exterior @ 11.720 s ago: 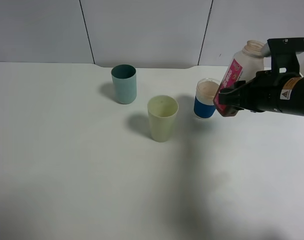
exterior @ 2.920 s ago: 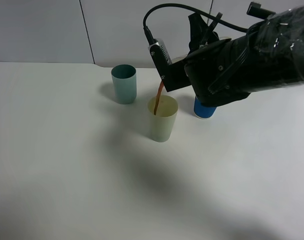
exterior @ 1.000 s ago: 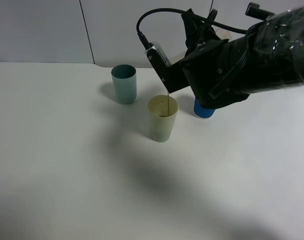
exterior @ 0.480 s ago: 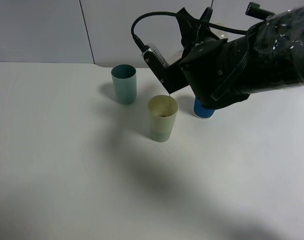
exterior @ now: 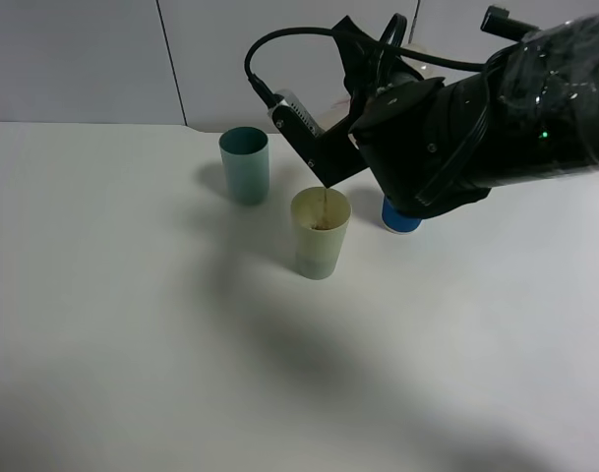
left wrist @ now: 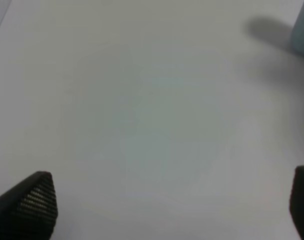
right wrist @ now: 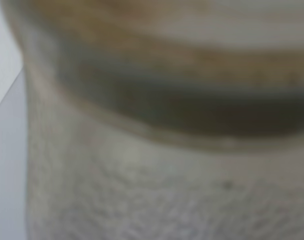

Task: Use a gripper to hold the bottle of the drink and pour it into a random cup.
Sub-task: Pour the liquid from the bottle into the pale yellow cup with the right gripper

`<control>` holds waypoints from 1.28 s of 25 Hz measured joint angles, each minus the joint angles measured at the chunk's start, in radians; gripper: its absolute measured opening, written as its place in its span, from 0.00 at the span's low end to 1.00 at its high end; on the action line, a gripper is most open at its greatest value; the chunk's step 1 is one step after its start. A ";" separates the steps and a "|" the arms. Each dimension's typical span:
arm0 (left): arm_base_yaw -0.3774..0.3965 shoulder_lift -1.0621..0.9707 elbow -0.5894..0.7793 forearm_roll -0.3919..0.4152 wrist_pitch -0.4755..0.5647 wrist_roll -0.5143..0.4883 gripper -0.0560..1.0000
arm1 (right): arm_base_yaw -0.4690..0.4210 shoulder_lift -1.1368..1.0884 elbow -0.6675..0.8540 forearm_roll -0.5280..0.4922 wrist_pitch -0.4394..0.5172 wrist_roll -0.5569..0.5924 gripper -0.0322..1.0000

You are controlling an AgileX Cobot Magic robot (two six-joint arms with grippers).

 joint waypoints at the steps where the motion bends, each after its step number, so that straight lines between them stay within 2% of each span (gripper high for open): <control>1: 0.000 0.000 0.000 0.000 0.000 0.000 0.93 | 0.000 0.000 0.000 0.000 0.000 0.000 0.40; 19: 0.000 0.000 0.000 0.000 0.000 0.000 0.93 | 0.000 0.000 0.000 0.019 0.000 0.021 0.40; 26: 0.000 0.000 0.000 0.000 0.000 0.000 0.93 | 0.000 0.000 0.000 0.107 0.001 0.195 0.40; 32: 0.000 0.000 0.000 0.000 0.000 0.000 0.93 | 0.000 -0.028 -0.001 0.204 -0.012 0.406 0.40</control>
